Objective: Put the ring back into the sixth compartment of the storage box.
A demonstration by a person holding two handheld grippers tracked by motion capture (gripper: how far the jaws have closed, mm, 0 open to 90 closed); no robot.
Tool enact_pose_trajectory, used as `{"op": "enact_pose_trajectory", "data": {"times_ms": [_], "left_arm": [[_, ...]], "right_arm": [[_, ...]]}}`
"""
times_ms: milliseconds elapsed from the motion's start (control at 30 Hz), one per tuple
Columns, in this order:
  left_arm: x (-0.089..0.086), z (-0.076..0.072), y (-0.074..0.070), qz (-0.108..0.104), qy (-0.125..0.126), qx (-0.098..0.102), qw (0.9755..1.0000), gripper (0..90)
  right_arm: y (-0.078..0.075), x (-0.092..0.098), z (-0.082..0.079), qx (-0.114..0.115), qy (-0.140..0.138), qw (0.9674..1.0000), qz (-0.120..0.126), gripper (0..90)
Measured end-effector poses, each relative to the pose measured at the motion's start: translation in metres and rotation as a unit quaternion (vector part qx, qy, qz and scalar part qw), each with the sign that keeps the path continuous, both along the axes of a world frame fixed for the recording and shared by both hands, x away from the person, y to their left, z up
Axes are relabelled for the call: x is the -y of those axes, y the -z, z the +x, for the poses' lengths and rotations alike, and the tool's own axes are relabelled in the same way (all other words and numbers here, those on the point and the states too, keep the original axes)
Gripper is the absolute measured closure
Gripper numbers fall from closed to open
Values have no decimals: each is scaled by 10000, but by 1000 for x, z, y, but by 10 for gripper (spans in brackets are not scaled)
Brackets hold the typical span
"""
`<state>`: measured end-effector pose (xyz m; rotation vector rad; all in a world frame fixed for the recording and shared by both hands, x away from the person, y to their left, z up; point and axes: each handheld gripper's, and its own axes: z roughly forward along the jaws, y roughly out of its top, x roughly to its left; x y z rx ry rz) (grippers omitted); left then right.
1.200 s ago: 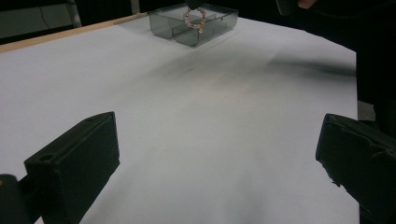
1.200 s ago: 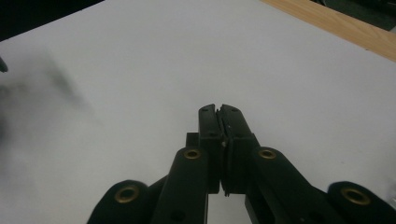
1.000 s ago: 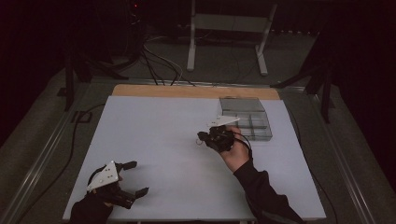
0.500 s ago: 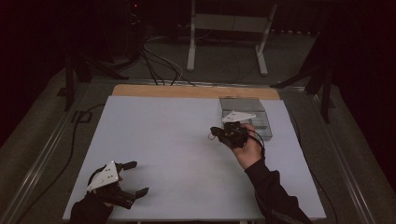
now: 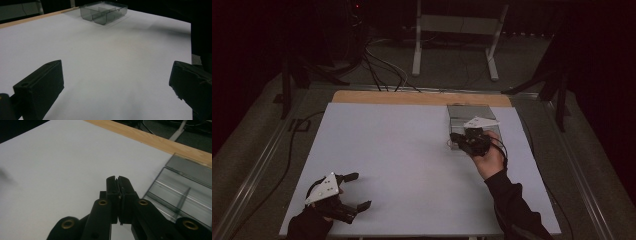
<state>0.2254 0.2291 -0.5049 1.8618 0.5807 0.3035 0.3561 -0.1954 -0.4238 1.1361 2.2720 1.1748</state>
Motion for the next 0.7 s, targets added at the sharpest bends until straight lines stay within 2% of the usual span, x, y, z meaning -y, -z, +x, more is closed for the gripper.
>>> {"op": "enact_pose_trajectory", "data": {"times_ms": [700], "left_arm": [[0,0,0,-12,-15,-9,10000,5]], "right_arm": [[-11,42,6,150,542,9984,31,878]]}}
